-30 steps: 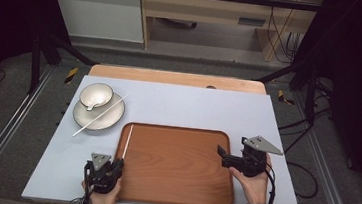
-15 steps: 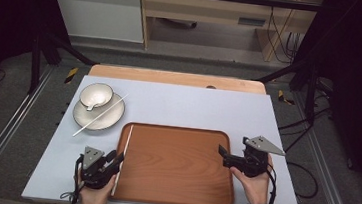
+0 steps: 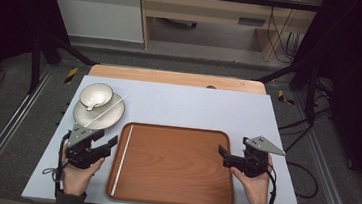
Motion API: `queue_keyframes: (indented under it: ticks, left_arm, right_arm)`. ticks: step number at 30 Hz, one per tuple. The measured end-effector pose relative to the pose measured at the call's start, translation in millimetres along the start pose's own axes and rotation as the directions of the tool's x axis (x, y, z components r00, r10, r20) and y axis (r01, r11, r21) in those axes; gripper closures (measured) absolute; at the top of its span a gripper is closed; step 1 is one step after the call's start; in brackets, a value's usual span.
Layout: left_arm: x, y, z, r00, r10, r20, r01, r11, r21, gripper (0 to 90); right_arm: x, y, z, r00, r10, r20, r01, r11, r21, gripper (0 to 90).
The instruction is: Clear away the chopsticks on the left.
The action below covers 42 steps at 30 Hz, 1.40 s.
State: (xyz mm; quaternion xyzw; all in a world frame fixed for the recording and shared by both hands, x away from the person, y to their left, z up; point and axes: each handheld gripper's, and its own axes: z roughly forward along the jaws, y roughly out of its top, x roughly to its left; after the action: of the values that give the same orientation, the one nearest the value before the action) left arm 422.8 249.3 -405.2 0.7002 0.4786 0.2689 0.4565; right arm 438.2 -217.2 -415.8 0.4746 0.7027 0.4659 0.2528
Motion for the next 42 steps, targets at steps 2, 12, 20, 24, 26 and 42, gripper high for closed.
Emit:
queue_keyframes:
  ticks: [2,12,20,24,26,42]
  left_arm:
    - [5.9,7.6,-3.0,0.9997,0.025,-0.008,-0.025,0.9997,-0.007,39.3]
    - [39.5,24.0,2.6,0.9992,0.032,0.026,-0.033,0.9987,0.039,30.5]
    - [66.5,11.6,9.9,0.9974,0.071,0.008,-0.072,0.9907,0.116,27.3]
    - [81.4,4.9,14.0,0.9977,0.067,0.006,-0.068,0.9882,0.138,26.3]
    - [87.5,2.1,17.1,0.9978,0.067,-0.002,-0.066,0.9873,0.145,26.3]
    - [112.9,-0.4,53.5,0.9911,0.132,-0.016,-0.125,0.9637,0.236,36.5]
  right_arm:
    - [-0.4,0.1,-0.2,1.0,-0.001,-0.001,0.001,1.0,-0.001,7.8]
    - [-1.1,0.7,-1.2,1.0,-0.004,0.002,0.004,1.0,-0.008,7.7]
    - [-1.1,0.2,-0.8,1.0,-0.002,0.005,0.002,1.0,-0.006,7.7]
    - [-0.4,0.2,0.3,1.0,0.001,-0.002,-0.001,1.0,-0.001,7.8]
    - [0.0,0.2,0.7,1.0,0.004,-0.007,-0.004,1.0,-0.002,7.8]
    - [1.5,-0.8,4.6,0.9999,-0.013,-0.003,0.013,1.0,0.015,8.4]
